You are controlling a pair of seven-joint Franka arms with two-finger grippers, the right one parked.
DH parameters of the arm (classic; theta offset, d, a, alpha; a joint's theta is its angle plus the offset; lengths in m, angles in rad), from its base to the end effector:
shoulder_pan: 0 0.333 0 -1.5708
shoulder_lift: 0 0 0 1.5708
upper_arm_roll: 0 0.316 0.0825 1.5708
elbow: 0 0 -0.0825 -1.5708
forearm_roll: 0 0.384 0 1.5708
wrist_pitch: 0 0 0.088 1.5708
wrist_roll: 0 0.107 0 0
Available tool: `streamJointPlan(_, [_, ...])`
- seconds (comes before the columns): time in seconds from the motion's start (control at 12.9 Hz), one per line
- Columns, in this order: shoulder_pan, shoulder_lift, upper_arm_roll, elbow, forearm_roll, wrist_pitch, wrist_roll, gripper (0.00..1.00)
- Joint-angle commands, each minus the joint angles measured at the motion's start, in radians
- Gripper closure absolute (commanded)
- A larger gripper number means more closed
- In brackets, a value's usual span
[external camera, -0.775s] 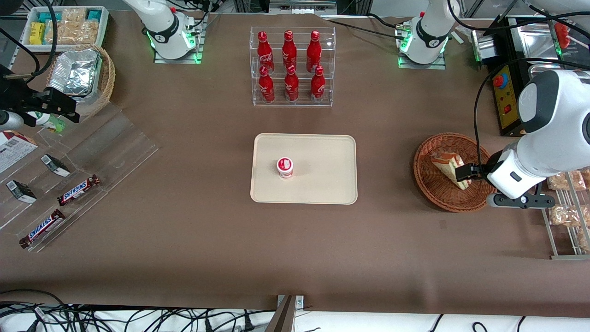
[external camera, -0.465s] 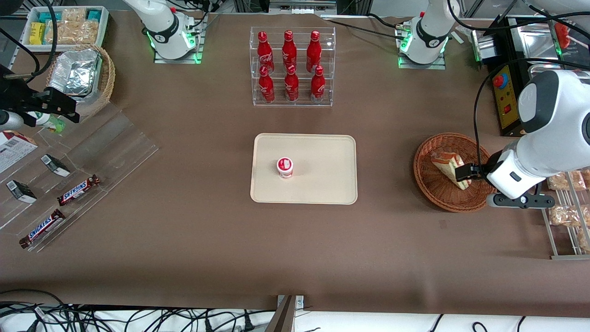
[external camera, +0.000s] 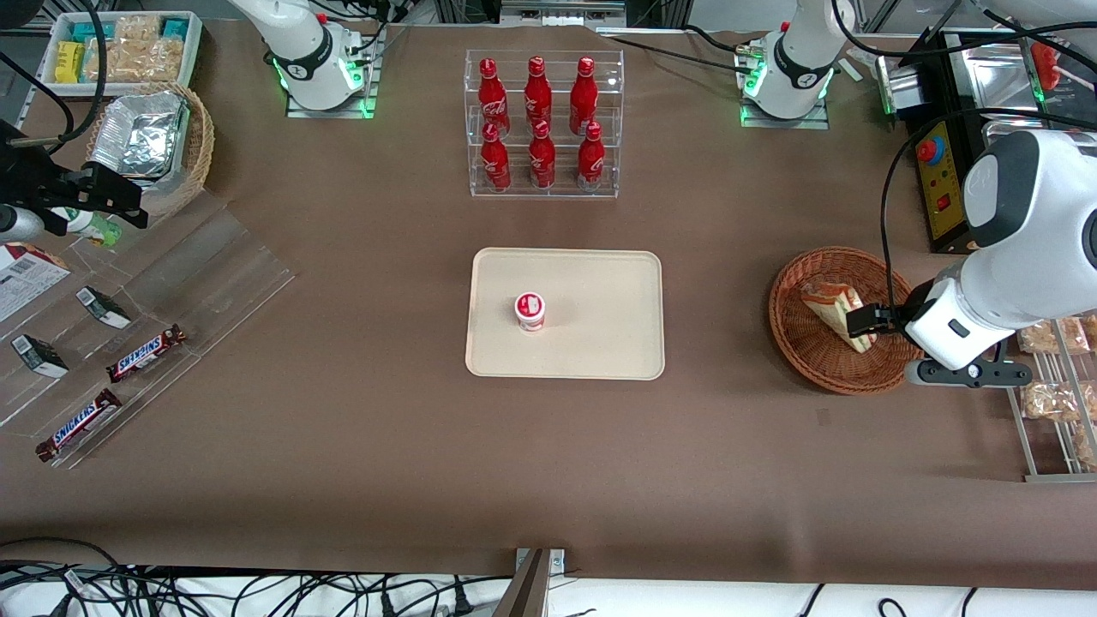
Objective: Place sandwich from basket to tray
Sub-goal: 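Lower the open left gripper over the wrapped sandwich in the wicker basket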
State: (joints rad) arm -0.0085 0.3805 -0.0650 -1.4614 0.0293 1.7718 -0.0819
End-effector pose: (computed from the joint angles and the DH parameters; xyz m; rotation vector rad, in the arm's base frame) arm 0.6650 -0.0402 0.4599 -3.1301 -0.0084 0.1076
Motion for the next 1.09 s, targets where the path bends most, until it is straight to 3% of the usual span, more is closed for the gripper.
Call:
streamJointPlan(0.0, [0.033, 0.014, 0.010, 0.009, -0.014, -0.012, -0.056, 0.00])
streamJointPlan(0.16, [0.059, 0.017, 0.010, -0.022, -0.012, 0.003, -0.123, 0.00])
streamJointPlan(0.31, [0.062, 0.011, 0.011, -0.089, 0.006, 0.043, -0.336, 0.00])
streamJointPlan(0.62, [0.036, -0.012, -0.009, -0.307, 0.127, 0.226, -0.683, 0.00])
streamJointPlan(0.85, [0.042, -0.093, -0.016, -0.517, 0.169, 0.404, -0.700, 0.00])
streamJointPlan(1.01, [0.047, -0.109, -0.013, -0.571, 0.191, 0.432, -0.726, 0.00])
